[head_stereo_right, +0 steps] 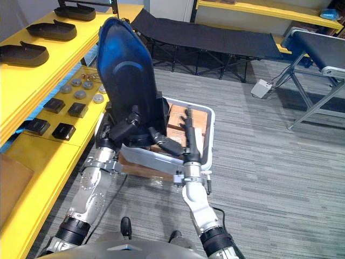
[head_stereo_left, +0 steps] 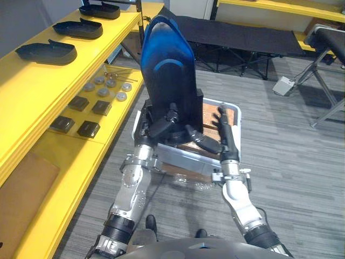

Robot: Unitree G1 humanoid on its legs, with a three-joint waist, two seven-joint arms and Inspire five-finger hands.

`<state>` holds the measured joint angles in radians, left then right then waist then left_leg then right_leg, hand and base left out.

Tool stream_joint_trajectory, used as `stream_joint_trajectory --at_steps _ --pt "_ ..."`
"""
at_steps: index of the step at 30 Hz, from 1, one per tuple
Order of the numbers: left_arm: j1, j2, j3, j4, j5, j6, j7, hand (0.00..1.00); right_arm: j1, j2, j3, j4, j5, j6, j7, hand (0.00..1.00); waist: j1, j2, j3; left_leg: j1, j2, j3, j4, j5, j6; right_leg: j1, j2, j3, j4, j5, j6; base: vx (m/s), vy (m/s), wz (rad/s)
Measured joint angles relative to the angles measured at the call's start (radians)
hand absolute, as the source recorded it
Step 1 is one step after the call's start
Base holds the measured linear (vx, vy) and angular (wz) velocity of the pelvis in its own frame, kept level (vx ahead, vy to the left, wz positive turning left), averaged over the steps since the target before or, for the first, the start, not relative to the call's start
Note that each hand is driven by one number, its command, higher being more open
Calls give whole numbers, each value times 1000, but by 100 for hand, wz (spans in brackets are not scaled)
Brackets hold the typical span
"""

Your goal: Walk over and take three plastic housings, then place them on the shelf

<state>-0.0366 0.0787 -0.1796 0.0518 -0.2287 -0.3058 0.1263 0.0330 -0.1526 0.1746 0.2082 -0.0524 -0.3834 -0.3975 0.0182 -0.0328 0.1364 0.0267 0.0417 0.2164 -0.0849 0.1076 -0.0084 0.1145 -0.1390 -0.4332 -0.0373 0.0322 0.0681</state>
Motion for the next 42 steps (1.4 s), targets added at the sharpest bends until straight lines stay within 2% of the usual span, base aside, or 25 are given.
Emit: stream_joint_trajectory --at_steps 2,5,7,9,12,15,19,23,27,31,32,34,35,36,37,38,40,42 --pt "44 10 35 -4 98 -3 72 0 27 -7 -66 -17 56 0 16 100 -8 7 -1 -2 1 6 0 -9 -8 -8 0 4 0 -2 -2 2 18 -11" --pt "120 20 83 -4 189 0 177 0 80 -11 -157 -24 185 -19 115 100 -24 12 -3 -2 4 14 0 -13 -12 -11 2 15 -1 -3 -3 30 5 -10" --pt "139 18 109 -4 206 1 221 0 131 -12 -190 -27 252 -71 157 100 -25 18 -5 -6 5 20 0 -15 -14 -15 3 21 -1 -4 -4 36 -1 -9" --pt "150 17 123 -4 208 1 260 0 170 -8 -206 -31 379 -125 239 100 -35 31 -13 -18 5 23 0 -15 -13 -28 2 25 -1 -3 -3 43 10 -4" --pt "153 16 139 -7 206 0 271 0 210 2 -240 -31 396 -125 277 100 -48 41 -18 -16 4 24 0 -14 -11 -27 1 27 0 -2 -2 28 13 1" --pt "169 13 151 -40 135 -10 232 0 277 13 -269 -27 390 -109 287 100 -52 49 -23 -16 5 32 0 -15 -10 -30 2 34 0 -3 -3 34 6 -9" --pt "213 -4 194 -104 -6 -70 186 0 315 36 -302 35 329 -54 242 100 -65 56 -27 -10 7 55 0 -20 -9 -40 2 57 1 -3 -3 26 7 -18" --pt "249 -13 249 -152 -42 -105 202 0 319 57 -315 105 333 -31 210 100 -74 63 -27 -1 5 49 -1 -21 -9 -26 1 50 -1 -3 -3 7 5 4" --pt "291 -37 311 -215 -36 -106 256 0 314 79 -314 111 336 -30 217 100 -57 82 -32 -21 -1 -13 -3 -19 -13 -10 0 -14 -3 -19 -3 -21 8 42" --pt "370 -74 387 -278 -35 -106 302 0 285 73 -262 111 266 -30 225 100 -5 94 -37 -41 -13 -112 -3 -2 -18 25 0 -117 -5 -37 -2 -8 -19 81" --pt "408 -89 422 -299 -36 -106 311 0 260 63 -231 111 234 -21 239 100 19 96 -39 -55 -17 -153 -3 8 -18 35 2 -162 -4 -42 0 20 -28 79" --pt "451 -99 458 -300 -46 -106 300 0 226 46 -193 113 215 1 254 100 54 96 -39 -67 -28 -213 -3 19 -19 61 4 -234 1 -51 8 17 -32 100" --pt "458 -103 462 -300 -49 -106 294 0 222 43 -187 113 214 4 256 100 59 95 -40 -71 -30 -223 -3 21 -20 66 4 -250 1 -53 9 -12 -32 125" --pt "490 -118 475 -302 -79 -107 264 0 206 38 -169 114 213 7 259 100 75 92 -40 -82 -29 -203 -3 12 -8 92 3 -313 1 -61 16 -15 -18 108" --pt "501 -121 476 -302 -101 -107 245 0 203 39 -168 113 213 6 257 100 74 90 -39 -90 -19 -152 2 8 -4 106 2 -350 1 -63 20 -11 -7 166" --pt "512 -122 473 -302 -125 -107 215 0 204 39 -168 113 213 6 251 100 65 88 -35 -109 -6 -67 30 9 0 130 2 -417 4 -65 23 5 20 194" --pt "527 -123 470 -301 -171 -109 105 0 226 39 -186 114 215 6 222 100 60 84 -33 -154 62 178 118 1 31 170 -10 -548 46 -82 44 15 64 213" --pt "532 -124 467 -301 -206 -124 62 0 228 38 -188 115 215 6 213 100 63 73 -25 -160 46 219 125 0 46 181 -41 -572 82 -113 62 39 115 107"
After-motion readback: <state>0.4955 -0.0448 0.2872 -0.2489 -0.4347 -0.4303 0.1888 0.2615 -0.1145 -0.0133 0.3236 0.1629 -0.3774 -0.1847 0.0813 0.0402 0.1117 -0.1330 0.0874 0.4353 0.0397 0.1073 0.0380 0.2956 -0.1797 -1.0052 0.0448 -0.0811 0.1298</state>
